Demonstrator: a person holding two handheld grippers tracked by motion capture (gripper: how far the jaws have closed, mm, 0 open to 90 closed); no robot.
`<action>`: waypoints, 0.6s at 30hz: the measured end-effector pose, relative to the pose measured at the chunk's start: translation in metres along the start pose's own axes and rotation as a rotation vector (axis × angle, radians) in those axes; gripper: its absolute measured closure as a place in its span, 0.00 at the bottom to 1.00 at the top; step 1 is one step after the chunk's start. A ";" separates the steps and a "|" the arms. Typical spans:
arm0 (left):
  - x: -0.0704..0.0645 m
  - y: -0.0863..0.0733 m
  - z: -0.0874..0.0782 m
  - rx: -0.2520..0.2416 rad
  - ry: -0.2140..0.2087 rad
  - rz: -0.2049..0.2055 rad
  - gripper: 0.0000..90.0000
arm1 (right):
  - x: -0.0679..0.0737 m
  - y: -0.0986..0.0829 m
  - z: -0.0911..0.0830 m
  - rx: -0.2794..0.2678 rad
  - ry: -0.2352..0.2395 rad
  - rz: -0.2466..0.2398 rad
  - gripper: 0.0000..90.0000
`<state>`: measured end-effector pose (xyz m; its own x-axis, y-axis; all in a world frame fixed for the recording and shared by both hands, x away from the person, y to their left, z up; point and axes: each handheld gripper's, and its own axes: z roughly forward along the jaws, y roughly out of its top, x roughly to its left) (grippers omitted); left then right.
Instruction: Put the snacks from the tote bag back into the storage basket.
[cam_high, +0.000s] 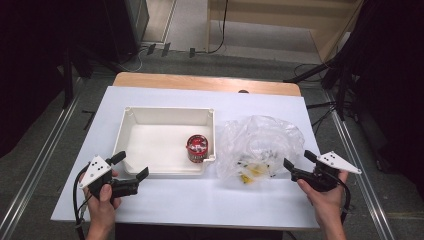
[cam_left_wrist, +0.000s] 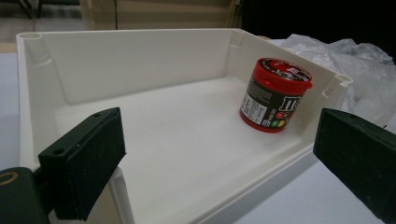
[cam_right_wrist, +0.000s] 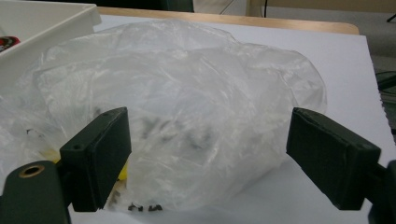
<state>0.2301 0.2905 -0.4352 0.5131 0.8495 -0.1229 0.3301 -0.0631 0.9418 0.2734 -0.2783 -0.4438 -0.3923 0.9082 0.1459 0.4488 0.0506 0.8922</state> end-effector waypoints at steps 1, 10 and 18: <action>0.000 0.000 0.000 0.000 -0.001 0.001 0.03 | -0.002 -0.002 -0.001 0.000 -0.004 -0.002 0.16; 0.002 -0.001 -0.001 -0.004 0.002 -0.006 0.03 | -0.018 -0.014 -0.012 -0.005 -0.030 0.033 0.16; 0.004 -0.001 -0.002 -0.009 -0.006 0.000 0.03 | -0.035 -0.023 -0.022 -0.012 -0.068 0.078 0.16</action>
<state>0.2298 0.2948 -0.4361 0.5181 0.8462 -0.1247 0.3229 -0.0584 0.9446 0.2591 -0.3199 -0.4605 -0.3007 0.9354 0.1861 0.4659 -0.0261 0.8844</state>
